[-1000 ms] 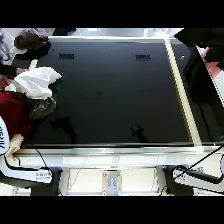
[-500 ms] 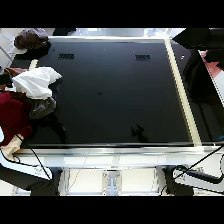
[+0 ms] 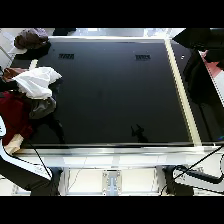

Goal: Fold the shirts.

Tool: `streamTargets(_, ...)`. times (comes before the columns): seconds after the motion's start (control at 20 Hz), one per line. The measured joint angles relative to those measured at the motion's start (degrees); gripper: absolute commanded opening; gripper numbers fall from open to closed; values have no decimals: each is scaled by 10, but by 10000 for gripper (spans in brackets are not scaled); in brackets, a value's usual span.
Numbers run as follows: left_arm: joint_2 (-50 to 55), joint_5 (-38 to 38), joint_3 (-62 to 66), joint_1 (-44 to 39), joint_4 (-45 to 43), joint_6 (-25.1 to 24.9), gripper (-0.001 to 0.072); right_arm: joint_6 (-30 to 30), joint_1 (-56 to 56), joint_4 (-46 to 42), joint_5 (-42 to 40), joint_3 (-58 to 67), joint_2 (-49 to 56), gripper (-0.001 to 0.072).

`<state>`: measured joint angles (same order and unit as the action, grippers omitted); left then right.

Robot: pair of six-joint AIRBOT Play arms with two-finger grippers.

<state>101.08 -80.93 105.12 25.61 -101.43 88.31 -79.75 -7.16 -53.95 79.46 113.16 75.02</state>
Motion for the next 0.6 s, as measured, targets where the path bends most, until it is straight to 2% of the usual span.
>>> streamTargets(0.1,3,-9,0,2,-14,0,691,-2,0,0,0,0,0,554)
streamTargets(0.15,5,-14,0,3,-18,-1,574,-2,0,0,0,0,0,553)
streamTargets(0.2,5,-19,0,5,-23,-1,268,-2,0,0,-1,0,0,554)
streamTargets(0.25,6,-27,0,6,-26,-2,23,-2,0,0,-3,0,0,553)
streamTargets(0.6,-24,-81,0,-17,-33,-9,9,-3,0,-1,-20,5,0,552)
